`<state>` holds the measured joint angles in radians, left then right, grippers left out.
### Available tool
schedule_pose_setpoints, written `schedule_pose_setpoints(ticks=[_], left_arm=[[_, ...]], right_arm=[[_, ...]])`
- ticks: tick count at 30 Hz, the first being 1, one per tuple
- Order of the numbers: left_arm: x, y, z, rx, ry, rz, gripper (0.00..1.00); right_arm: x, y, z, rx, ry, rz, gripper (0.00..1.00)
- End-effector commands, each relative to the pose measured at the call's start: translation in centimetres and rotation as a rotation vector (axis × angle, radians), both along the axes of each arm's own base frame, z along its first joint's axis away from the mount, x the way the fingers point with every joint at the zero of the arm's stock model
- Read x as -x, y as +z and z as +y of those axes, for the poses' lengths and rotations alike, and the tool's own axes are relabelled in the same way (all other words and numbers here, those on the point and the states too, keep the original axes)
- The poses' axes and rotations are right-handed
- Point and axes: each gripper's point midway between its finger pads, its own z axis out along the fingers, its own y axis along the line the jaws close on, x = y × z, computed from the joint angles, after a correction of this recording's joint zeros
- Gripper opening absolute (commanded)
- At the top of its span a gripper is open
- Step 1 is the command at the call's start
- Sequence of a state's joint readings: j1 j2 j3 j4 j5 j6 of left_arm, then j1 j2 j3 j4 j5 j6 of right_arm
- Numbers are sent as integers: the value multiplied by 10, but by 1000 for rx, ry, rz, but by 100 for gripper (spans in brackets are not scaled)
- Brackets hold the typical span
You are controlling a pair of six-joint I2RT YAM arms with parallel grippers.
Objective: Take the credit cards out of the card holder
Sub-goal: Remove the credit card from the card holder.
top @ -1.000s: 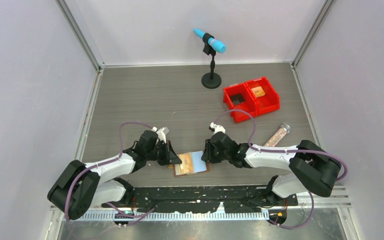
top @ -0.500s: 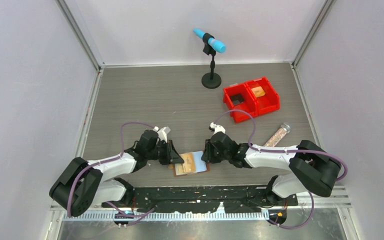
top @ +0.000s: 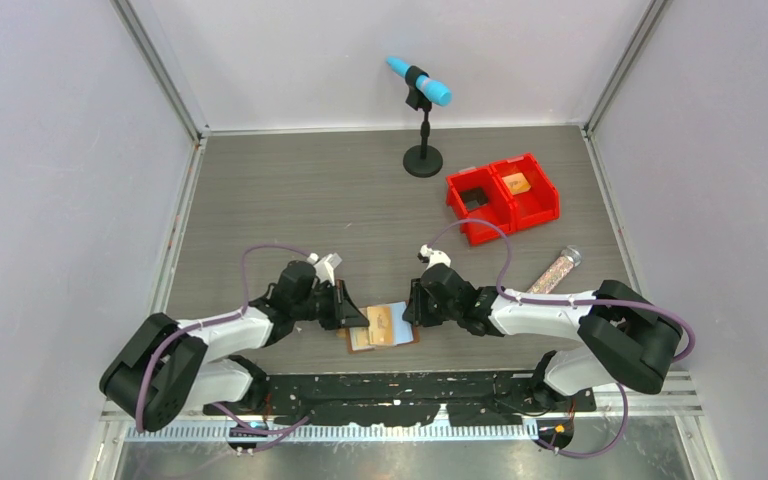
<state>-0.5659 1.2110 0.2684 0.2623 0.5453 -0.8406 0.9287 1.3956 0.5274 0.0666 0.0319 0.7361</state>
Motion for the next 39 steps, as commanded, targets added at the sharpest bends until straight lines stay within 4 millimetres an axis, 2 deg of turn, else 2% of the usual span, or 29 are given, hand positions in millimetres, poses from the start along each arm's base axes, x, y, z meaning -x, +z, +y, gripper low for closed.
schedule_pose_setpoints(ticks=[1, 15, 28, 39], left_arm=[[-4, 4, -5, 40, -6, -14, 13], [-9, 3, -18, 117, -2, 23, 31], [-13, -1, -24, 151, 8, 49, 30], [-12, -3, -25, 162, 7, 59, 21]], right_arm=[[1, -3, -8, 33, -6, -9, 30], [1, -2, -7, 28, -4, -9, 30], [1, -3, -7, 27, -3, -6, 30], [1, -3, -7, 26, -3, -7, 30]])
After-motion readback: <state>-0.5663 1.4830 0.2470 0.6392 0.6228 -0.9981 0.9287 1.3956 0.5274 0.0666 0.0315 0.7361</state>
